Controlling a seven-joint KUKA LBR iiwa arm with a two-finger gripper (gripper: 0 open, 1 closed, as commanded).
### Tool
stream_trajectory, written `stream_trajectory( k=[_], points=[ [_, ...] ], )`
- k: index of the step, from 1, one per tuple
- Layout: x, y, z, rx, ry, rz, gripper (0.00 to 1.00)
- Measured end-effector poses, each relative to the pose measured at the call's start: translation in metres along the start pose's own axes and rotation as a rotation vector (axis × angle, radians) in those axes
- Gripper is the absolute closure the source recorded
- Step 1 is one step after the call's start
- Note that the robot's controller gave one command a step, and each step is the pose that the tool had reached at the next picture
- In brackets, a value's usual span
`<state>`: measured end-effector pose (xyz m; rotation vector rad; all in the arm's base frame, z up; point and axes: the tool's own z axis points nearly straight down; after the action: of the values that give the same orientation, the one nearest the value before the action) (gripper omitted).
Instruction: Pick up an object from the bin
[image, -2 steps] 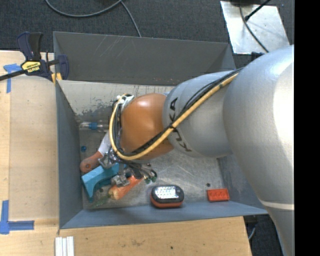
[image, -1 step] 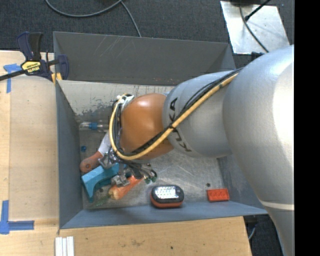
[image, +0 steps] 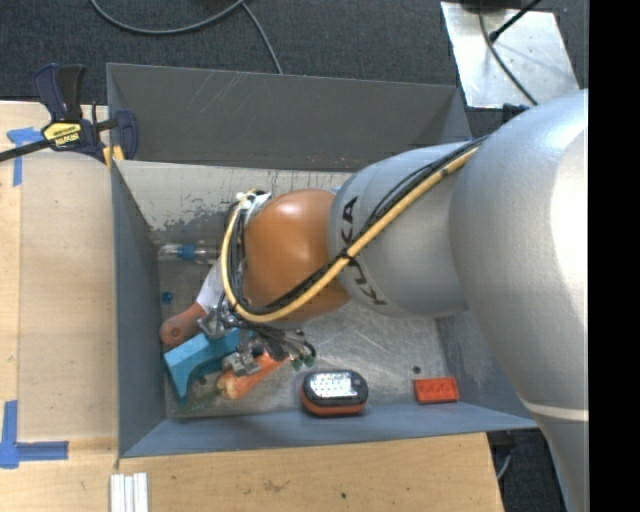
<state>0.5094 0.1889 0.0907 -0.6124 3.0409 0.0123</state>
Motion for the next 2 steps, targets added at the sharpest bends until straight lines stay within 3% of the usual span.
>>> stream_trajectory(
  k=[1, 2],
  points=[
    [0.002, 0.006, -0.017, 0.001, 0.045, 0.060, 1.00],
    [0.014, -0.002, -0.053, 0.002, 0.045, 0.123, 1.00]
  ],
)
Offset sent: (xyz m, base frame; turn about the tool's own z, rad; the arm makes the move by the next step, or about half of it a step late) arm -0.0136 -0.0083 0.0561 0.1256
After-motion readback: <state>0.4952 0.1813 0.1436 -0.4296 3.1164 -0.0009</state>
